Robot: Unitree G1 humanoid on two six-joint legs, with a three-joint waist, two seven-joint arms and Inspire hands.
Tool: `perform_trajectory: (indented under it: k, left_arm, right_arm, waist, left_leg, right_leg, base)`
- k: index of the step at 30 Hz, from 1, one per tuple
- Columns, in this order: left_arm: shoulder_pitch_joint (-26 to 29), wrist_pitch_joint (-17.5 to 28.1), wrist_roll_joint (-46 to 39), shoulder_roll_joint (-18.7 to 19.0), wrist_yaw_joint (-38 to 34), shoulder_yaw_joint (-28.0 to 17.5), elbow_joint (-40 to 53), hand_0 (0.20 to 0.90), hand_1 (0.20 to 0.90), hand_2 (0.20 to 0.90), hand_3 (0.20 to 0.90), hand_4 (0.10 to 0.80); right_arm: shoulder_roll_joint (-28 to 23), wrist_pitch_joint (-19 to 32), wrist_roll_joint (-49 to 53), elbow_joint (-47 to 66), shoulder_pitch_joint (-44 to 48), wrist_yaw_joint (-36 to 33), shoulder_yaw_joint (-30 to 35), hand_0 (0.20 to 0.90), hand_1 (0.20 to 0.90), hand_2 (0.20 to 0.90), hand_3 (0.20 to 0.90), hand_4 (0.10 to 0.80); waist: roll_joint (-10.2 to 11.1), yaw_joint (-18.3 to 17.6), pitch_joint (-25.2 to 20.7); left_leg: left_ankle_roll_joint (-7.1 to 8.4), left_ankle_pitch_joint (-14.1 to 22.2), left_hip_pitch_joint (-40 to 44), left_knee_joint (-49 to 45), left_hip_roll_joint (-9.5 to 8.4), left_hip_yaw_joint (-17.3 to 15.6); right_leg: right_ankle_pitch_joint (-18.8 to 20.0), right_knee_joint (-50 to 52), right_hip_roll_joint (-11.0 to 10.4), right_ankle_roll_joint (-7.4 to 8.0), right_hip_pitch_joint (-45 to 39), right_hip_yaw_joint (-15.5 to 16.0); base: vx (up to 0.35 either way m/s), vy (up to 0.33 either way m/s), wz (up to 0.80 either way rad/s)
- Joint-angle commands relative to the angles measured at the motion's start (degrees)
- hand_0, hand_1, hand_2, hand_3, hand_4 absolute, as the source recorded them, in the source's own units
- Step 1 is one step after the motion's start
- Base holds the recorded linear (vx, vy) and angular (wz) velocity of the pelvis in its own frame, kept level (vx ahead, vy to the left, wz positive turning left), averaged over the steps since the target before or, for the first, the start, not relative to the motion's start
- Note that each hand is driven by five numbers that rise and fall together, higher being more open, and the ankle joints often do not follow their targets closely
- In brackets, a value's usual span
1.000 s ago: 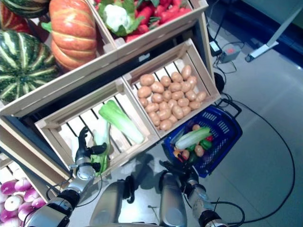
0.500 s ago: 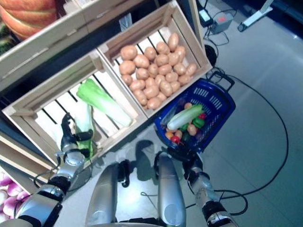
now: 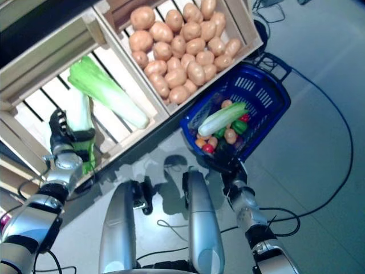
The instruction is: Put vegetables into the basket
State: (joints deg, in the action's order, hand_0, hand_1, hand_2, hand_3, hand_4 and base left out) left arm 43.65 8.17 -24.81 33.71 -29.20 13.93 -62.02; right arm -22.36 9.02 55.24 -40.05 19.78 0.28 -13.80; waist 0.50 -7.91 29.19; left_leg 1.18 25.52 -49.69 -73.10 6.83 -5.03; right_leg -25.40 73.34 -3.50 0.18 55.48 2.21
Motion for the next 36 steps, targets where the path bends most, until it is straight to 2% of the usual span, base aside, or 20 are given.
perform_trajectory:
  k: [1, 6, 7, 8, 15, 22, 27, 28, 31, 33, 36]
  left_arm:
    - [0.66, -4.98, -5.57, 2.06, 7.47, 0.0, -7.04, 0.9, 0.9, 0.9, 0.9, 0.8]
    - [2.62, -7.51, -7.54, 2.91, 12.42, 1.25, -8.4, 0.9, 0.9, 0.9, 0.9, 0.8]
    - [2.61, -7.87, -7.6, 2.91, 13.16, 1.65, -8.38, 0.618, 0.618, 0.618, 0.618, 0.612]
    - [2.27, -7.98, -7.63, 3.02, 14.1, 1.71, -7.99, 0.3, 0.3, 0.3, 0.3, 0.4]
    - [-0.56, -7.99, -7.96, 3.55, 15.39, 0.82, -5.04, 0.3, 0.3, 0.3, 0.3, 0.4]
    - [-4.31, -6.79, -7.22, 3.72, 13.9, -0.61, -1.34, 0.3, 0.3, 0.3, 0.3, 0.4]
    - [-9.61, -4.91, -5.91, 3.33, 12.96, -2.34, 2.14, 0.3, 0.3, 0.3, 0.3, 0.4]
    - [-11.04, -4.26, -5.13, 3.16, 12.58, -2.97, 3.04, 0.3, 0.3, 0.3, 0.3, 0.4]
    - [-14.47, -2.28, -3.04, 2.43, 10.91, -4.35, 5.28, 0.3, 0.3, 0.3, 0.3, 0.4]
    - [-18.09, -0.53, -1.31, 1.28, 10.67, -6.02, 7.72, 0.3, 0.3, 0.3, 0.3, 0.4]
    - [-23.13, 0.9, 0.96, -2.59, 9.57, -6.92, 10.96, 0.3, 0.3, 0.3, 0.3, 0.4]
  right_arm:
    - [-0.85, 1.98, 3.82, 3.9, -3.21, -1.37, 0.95, 0.9, 0.9, 0.9, 0.9, 0.8]
    - [-1.76, 1.56, 5.9, 2.36, -1.81, -1.21, 1.91, 0.9, 0.9, 0.9, 0.9, 0.8]
    - [-2.01, 1.53, 6.01, 1.99, -1.62, -0.81, 2.25, 0.9, 0.9, 0.9, 0.9, 0.8]
    - [-2.27, 1.29, 5.98, 2.02, -1.6, -0.62, 2.57, 0.9, 0.9, 0.9, 0.9, 0.8]
    - [-2.11, 0.6, 5.85, 2.91, -1.74, 0.02, 3.3, 0.9, 0.9, 0.9, 0.9, 0.8]
    - [-0.78, 0.82, 5.37, 3.55, -3.17, -0.92, 3.56, 0.9, 0.9, 0.9, 0.9, 0.8]
    - [0.67, 2.2, 4.82, 4.54, -6.97, -0.18, 4.03, 0.9, 0.9, 0.9, 0.9, 0.8]
    - [1.11, 2.47, 4.7, 5.09, -7.99, -0.08, 4.04, 0.9, 0.9, 0.9, 0.9, 0.8]
    - [2.32, 3.37, 3.79, 6.56, -10.54, 0.82, 3.69, 0.9, 0.9, 0.9, 0.9, 0.8]
    - [3.72, 3.95, 1.9, 8.82, -13.07, 1.41, 3.04, 0.9, 0.9, 0.9, 0.9, 0.8]
    - [5.58, 4.9, 0.59, 11.7, -15.4, 1.73, 2.6, 0.9, 0.9, 0.9, 0.9, 0.8]
  waist:
    - [1.89, -0.81, -3.03]
    - [1.84, -1.11, -2.68]
    - [1.75, -1.21, -2.65]
    - [1.65, -1.32, -2.73]
    - [1.11, -1.26, -3.47]
    - [0.4, -0.78, -5.86]
    - [-0.29, 0.15, -9.09]
    - [-0.42, 0.43, -10.08]
    - [-0.62, 1.07, -12.14]
    - [-0.57, 1.82, -14.5]
    - [-0.93, 2.63, -17.56]
  left_leg:
    - [-3.29, -4.28, 0.0, 3.67, 0.1, -1.55]
    - [-3.16, -4.1, -1.3, 2.85, 0.66, -1.62]
    - [-3.08, -3.96, -1.06, 2.9, 0.71, -1.71]
    - [-2.97, -3.87, -0.58, 3.04, 0.81, -1.87]
    - [-2.15, -3.93, 3.62, 5.98, 0.73, -2.71]
    - [-1.12, -5.79, 12.57, 14.81, 0.71, -3.62]
    - [-0.23, -9.85, 21.42, 25.89, 0.36, -3.6]
    - [-0.44, -12.64, 22.95, 29.38, 0.29, -3.76]
    - [-0.24, -14.37, 27.69, 35.21, -0.47, -3.32]
    - [-0.05, -15.87, 32.5, 41.02, -1.77, -2.88]
    - [0.61, -18.68, 38.3, 48.3, -2.92, -2.16]
  right_leg:
    - [5.9, -5.92, -1.8, -1.88, -4.87, 1.46]
    - [5.72, -5.05, -1.75, -1.85, -3.65, 1.47]
    - [5.66, -5.09, -1.87, -1.76, -3.8, 1.47]
    - [5.65, -5.31, -2.01, -1.76, -4.21, 1.47]
    - [5.72, -7.77, -2.82, -1.51, -7.7, 1.86]
    - [6.73, -14.39, -4.02, -0.94, -15.38, 2.13]
    - [9.05, -22.38, -5.11, -0.19, -23.51, 2.69]
    - [11.3, -25.49, -5.06, -0.55, -25.05, 2.98]
    - [12.53, -30.9, -5.09, -0.14, -30.12, 3.32]
    - [13.77, -36.77, -5.11, 0.28, -35.43, 4.29]
    - [15.93, -45.81, -4.49, 0.41, -42.58, 5.63]
  base:
    - [-0.053, -0.002, -0.23]
    - [-0.033, -0.006, -0.02]
    - [0.014, -0.005, -0.13]
    - [0.028, 0.002, -0.14]
    - [0.039, 0.01, -0.06]
    - [0.06, -0.021, 0.05]
    - [0.076, -0.059, -0.06]
    - [0.049, -0.078, 0.0]
    - [0.124, -0.07, 0.03]
    - [0.191, -0.07, 0.05]
    - [0.193, -0.052, 0.05]
